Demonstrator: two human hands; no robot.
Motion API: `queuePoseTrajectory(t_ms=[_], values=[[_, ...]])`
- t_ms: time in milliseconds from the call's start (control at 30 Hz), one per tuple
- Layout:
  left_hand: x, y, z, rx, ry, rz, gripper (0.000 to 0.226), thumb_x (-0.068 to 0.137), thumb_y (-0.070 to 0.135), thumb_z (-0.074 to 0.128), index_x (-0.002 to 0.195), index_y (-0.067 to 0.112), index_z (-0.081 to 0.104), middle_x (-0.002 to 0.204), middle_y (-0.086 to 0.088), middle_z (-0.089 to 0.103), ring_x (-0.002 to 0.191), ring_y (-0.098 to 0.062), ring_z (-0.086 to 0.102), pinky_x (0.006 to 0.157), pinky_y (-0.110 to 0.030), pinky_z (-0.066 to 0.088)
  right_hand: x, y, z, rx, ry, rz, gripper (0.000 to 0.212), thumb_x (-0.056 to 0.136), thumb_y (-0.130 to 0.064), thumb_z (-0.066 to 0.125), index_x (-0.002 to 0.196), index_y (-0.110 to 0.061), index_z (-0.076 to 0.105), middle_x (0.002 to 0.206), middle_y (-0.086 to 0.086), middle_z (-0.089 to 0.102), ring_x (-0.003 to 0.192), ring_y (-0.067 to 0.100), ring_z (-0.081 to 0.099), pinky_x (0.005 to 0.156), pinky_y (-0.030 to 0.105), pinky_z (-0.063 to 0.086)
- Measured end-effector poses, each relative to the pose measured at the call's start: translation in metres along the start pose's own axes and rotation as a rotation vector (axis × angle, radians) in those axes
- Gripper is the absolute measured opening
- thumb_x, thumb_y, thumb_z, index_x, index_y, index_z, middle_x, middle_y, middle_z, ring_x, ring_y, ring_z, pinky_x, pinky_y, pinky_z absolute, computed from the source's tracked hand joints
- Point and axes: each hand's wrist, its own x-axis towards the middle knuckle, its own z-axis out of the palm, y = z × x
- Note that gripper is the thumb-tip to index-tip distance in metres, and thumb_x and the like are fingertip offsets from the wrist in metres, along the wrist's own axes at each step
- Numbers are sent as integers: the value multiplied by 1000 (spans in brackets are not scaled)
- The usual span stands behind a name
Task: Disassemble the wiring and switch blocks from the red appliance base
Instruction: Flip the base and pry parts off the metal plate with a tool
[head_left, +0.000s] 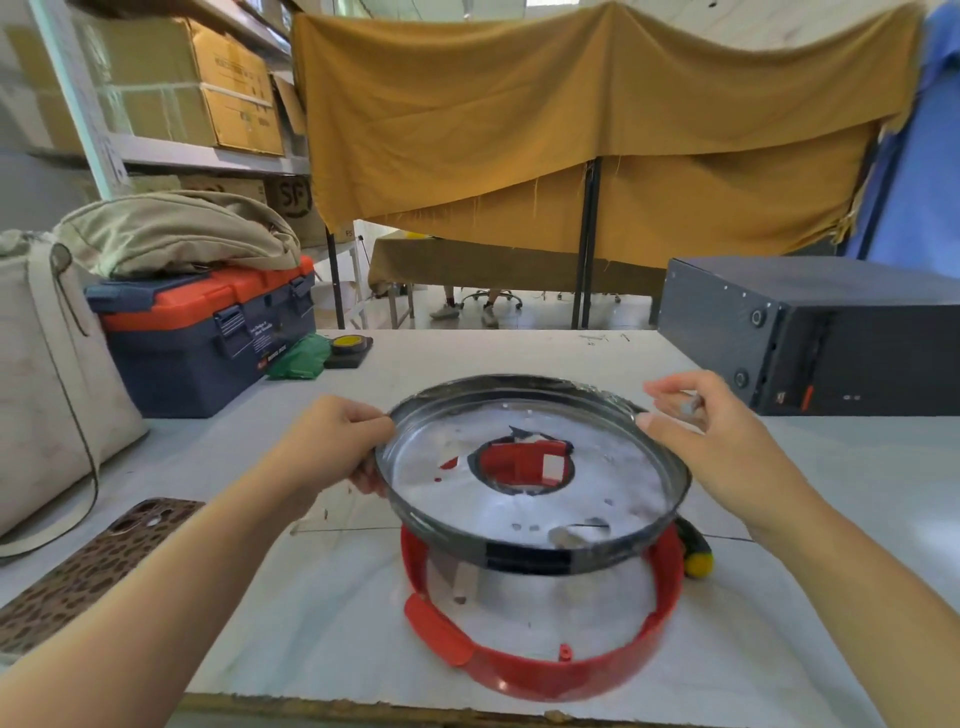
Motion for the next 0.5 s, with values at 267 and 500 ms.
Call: queuePoseTrajectory(t_ms=[267, 500], values=[[33, 13, 22, -135, 177, 31, 19, 90, 11, 53, 80, 3, 68, 50, -6, 61, 37, -13, 55, 42, -21, 47, 28, 8, 11, 231, 108, 133, 36, 89, -21, 65, 119, -27, 46, 119, 2, 57, 101, 18, 59, 77, 32, 53], [65, 20, 46, -324, 191, -26, 20, 91, 35, 56, 105, 20, 56, 97, 0, 64, 58, -14, 70, 74, -38, 58, 74, 23, 20, 311, 187, 298, 40, 90, -5, 46, 129, -15, 44, 104, 1, 52, 100, 18, 52, 99, 43, 45]])
